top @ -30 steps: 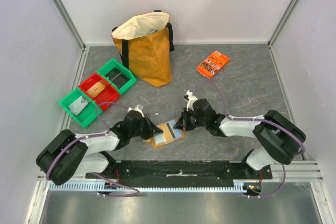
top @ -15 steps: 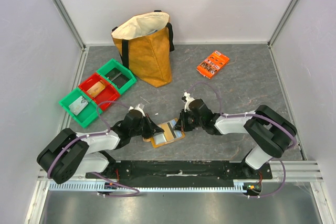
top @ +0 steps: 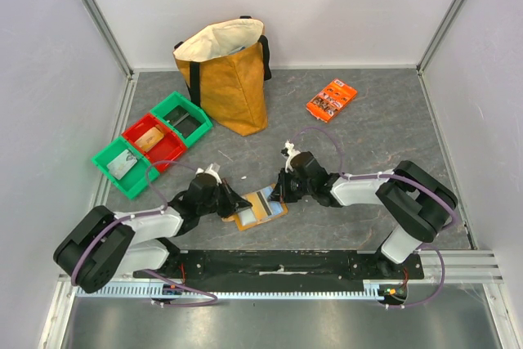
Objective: Take the credit cards out of the card holder
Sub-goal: Remove the credit card from the card holder.
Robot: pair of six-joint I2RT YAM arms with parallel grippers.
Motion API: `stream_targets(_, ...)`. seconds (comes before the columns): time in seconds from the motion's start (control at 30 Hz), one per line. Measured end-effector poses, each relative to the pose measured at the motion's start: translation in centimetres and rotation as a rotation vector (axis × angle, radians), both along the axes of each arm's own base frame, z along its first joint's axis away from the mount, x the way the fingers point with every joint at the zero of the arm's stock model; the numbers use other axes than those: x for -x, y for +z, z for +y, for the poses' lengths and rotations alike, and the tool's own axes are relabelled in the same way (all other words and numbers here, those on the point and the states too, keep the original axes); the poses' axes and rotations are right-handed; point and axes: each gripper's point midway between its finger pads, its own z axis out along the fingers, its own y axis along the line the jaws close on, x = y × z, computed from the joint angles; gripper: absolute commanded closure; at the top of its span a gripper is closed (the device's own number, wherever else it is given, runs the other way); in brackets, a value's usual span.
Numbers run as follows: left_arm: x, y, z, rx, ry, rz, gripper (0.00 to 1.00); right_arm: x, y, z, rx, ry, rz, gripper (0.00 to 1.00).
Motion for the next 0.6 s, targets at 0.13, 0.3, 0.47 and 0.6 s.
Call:
stream_targets(0.13,0.4,-0.2,0.5,0.006,0.005,0.005,0.98,-0.1,0.0,0.0,0.006,-0.002,0.005,1.0)
stream_targets(0.3,0.7,-0.2,0.9,0.017,0.007,0.0,0.98,-0.1,-0.1,0.1,0.008,-0.003,0.005,1.0)
stream_targets(0.47,1.3,0.1,1.5,0.037,0.01,-0.019,0.98,-0.3,0.1,-0.1,0.018,-0.01,-0.007,1.0)
stream_targets(0.6,1.7,0.8,1.9,0.057,0.015,-0.049,0.98,-0.6,0.2,-0.9,0.052,-0.026,-0.03,1.0)
